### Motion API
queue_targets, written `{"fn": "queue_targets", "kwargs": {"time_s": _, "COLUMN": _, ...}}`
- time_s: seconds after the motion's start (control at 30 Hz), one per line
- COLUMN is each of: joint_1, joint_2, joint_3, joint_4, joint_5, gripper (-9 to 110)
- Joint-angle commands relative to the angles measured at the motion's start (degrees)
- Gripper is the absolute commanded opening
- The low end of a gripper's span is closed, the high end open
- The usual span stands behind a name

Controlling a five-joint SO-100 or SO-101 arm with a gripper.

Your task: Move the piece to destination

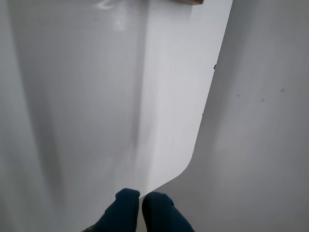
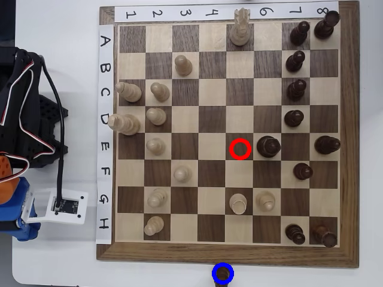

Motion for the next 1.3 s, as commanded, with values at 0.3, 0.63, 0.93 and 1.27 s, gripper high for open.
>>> {"fn": "queue_targets", "kwargs": {"time_s": 0.3, "joint_1": 0.88, "joint_2": 3.34, "joint_3": -0.35, "joint_4": 0.44, "joint_5": 1.23, "gripper": 0}}
{"fn": "queue_targets", "kwargs": {"time_s": 0.63, "joint_1": 1.49, "joint_2": 3.34, "joint_3": -0.35, "joint_4": 0.35, "joint_5": 2.2, "gripper": 0}}
{"fn": "queue_targets", "kwargs": {"time_s": 0.93, "joint_1": 1.67, "joint_2": 3.34, "joint_3": -0.35, "joint_4": 0.35, "joint_5": 2.29, "gripper": 0}}
{"fn": "queue_targets", "kwargs": {"time_s": 1.27, "joint_1": 1.67, "joint_2": 3.34, "joint_3": -0.35, "joint_4": 0.35, "joint_5": 2.29, "gripper": 0}}
